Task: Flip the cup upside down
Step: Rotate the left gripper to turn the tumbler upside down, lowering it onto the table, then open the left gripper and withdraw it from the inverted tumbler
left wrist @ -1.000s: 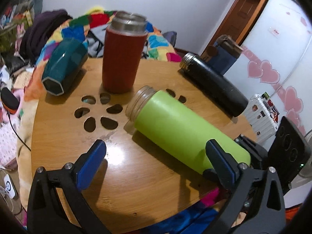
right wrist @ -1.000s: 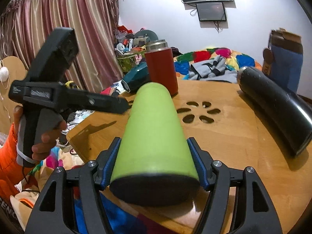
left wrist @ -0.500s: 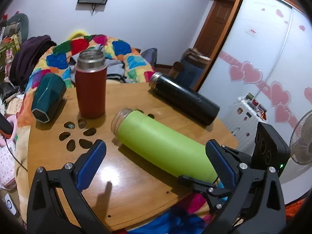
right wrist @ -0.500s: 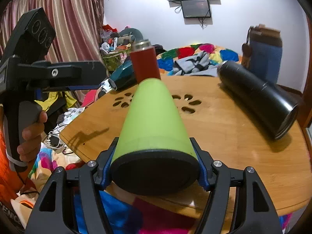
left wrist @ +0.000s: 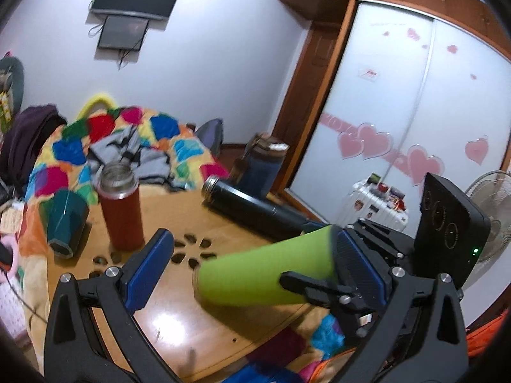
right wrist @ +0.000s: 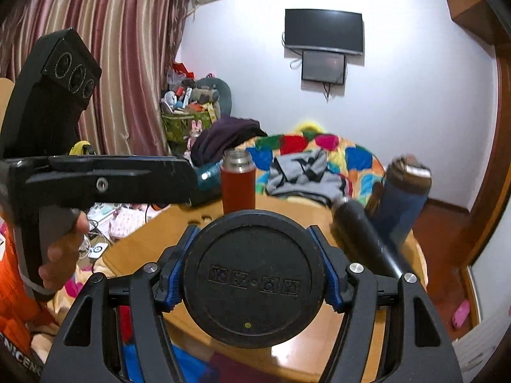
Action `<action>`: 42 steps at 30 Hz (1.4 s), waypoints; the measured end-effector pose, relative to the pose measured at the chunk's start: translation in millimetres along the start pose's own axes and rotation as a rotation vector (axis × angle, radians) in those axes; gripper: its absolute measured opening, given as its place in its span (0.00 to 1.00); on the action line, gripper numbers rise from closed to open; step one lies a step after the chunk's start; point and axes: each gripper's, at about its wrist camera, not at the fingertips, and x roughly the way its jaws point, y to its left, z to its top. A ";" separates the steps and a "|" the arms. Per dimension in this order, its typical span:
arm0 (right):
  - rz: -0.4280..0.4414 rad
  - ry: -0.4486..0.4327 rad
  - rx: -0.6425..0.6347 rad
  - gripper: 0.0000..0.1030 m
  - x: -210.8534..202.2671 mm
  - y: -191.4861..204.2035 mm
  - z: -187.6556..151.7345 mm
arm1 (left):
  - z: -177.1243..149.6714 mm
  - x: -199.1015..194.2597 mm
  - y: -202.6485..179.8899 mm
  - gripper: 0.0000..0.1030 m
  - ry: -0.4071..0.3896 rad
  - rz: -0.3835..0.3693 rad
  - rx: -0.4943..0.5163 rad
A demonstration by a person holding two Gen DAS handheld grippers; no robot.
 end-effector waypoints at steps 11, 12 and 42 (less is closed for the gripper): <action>-0.015 -0.049 0.063 0.62 38.2 -0.8 31.6 | 31.8 22.0 19.6 1.00 0.017 0.141 0.083; -0.019 -0.054 0.071 0.62 39.7 -0.9 32.3 | 32.4 25.0 23.8 1.00 0.027 0.157 0.085; -0.044 -0.093 0.079 0.80 -22.5 -1.2 6.3 | 15.0 -25.5 11.0 1.00 -0.169 0.352 0.130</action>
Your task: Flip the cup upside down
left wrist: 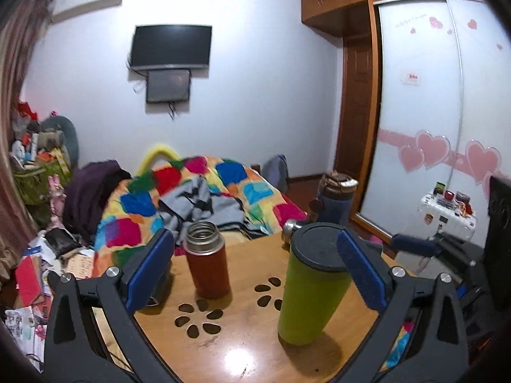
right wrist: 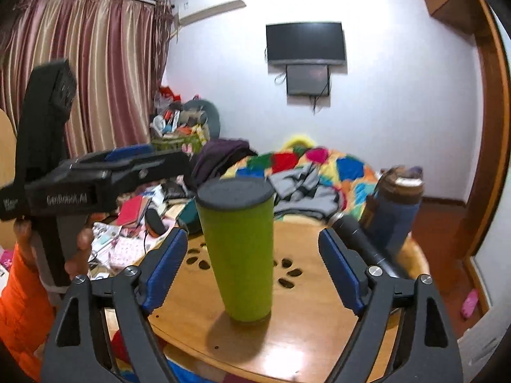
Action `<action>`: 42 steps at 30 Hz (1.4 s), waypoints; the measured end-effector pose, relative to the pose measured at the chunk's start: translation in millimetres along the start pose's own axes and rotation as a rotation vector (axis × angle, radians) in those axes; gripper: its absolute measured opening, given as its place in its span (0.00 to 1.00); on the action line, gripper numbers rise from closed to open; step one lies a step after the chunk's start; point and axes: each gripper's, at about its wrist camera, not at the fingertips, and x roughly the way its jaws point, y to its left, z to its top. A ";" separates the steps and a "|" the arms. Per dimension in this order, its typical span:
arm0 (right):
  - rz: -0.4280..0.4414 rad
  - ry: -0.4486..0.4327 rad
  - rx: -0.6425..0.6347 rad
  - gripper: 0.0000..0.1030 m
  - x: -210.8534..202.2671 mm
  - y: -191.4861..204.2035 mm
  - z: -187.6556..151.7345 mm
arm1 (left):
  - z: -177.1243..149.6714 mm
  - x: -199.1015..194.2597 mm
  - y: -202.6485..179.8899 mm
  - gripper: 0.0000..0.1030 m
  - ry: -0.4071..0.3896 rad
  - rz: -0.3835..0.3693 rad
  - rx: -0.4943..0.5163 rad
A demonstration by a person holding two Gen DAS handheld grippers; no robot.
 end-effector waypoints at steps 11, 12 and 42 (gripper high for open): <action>-0.069 -0.131 0.025 0.83 -51.0 0.9 15.0 | -16.3 -45.1 -12.9 1.00 -0.062 0.074 -0.028; -0.078 -0.135 0.029 0.83 -53.5 0.6 14.9 | -17.3 -47.4 -14.9 1.00 -0.068 0.083 -0.025; -0.108 -0.104 0.097 1.00 -56.2 -6.1 0.5 | -33.4 -65.8 -29.6 1.00 -0.089 0.148 -0.042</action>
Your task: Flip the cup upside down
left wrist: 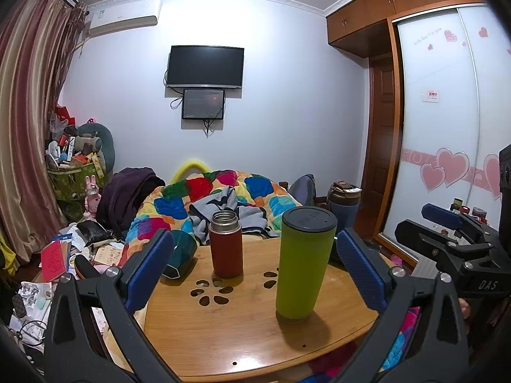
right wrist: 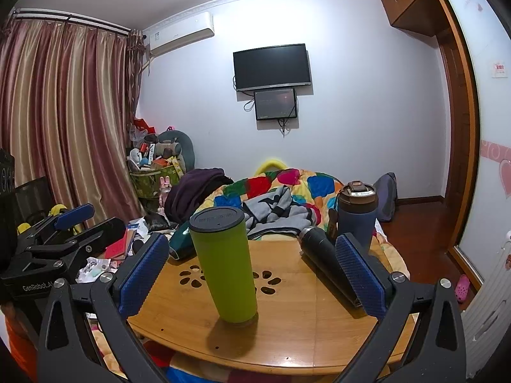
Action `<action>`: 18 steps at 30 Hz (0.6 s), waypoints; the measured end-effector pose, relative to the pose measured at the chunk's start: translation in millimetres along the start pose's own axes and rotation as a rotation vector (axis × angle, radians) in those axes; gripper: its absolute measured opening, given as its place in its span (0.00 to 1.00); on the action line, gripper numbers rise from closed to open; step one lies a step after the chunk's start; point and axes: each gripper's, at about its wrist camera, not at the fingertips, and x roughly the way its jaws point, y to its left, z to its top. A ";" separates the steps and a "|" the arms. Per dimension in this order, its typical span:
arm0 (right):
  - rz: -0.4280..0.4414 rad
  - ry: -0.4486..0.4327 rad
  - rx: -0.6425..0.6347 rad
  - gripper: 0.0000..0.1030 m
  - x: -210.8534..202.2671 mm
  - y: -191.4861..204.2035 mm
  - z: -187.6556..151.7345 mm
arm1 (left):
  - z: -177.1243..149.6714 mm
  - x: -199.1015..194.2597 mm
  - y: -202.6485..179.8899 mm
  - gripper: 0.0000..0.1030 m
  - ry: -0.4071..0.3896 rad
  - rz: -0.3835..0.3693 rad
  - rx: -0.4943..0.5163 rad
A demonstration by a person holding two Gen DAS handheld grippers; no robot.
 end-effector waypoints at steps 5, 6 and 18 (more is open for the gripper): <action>0.002 0.007 0.005 1.00 2.1 -1.8 -0.7 | -0.1 0.7 -0.3 1.00 0.001 -0.001 -0.002; 0.002 0.008 0.006 1.00 2.3 -1.6 -1.1 | -0.9 1.2 0.0 1.00 0.002 -0.001 -0.002; 0.001 0.005 0.012 1.00 1.6 -3.2 -1.2 | -3.3 5.5 0.7 1.00 0.008 -0.004 -0.004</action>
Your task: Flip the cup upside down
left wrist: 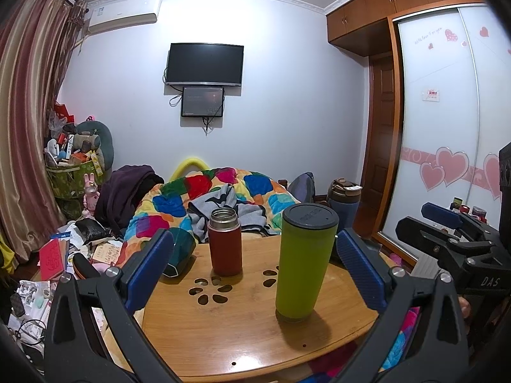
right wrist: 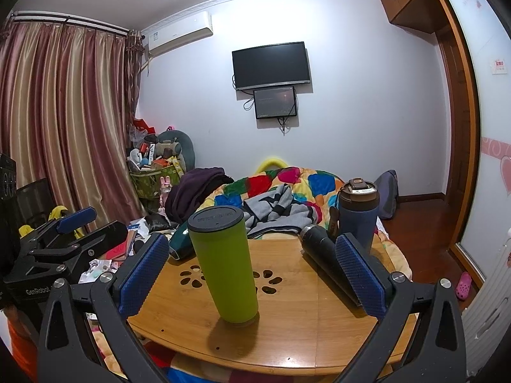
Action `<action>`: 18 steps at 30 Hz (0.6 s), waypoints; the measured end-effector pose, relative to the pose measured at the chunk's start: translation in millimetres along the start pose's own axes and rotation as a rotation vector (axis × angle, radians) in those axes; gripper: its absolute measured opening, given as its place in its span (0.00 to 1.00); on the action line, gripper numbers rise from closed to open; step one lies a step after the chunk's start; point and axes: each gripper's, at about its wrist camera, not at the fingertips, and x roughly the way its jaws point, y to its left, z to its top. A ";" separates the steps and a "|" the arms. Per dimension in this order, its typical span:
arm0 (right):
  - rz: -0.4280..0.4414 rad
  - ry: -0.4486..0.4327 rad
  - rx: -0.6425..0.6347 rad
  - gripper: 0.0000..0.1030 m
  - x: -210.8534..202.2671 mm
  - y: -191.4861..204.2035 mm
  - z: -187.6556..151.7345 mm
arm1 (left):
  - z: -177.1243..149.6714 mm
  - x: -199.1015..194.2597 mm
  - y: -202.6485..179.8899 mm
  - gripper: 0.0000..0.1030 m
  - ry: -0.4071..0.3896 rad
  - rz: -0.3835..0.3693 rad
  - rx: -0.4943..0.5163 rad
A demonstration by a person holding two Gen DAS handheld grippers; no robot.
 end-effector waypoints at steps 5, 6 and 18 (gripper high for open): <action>0.001 0.000 0.000 1.00 0.1 0.5 -0.3 | -0.9 0.5 -0.4 1.00 0.001 0.000 -0.001; 0.001 0.001 0.001 1.00 0.1 0.5 -0.2 | -0.7 0.2 -0.1 1.00 0.001 0.000 0.000; 0.003 0.002 -0.002 1.00 0.9 1.0 -1.2 | -0.7 0.4 0.5 1.00 0.000 0.000 0.000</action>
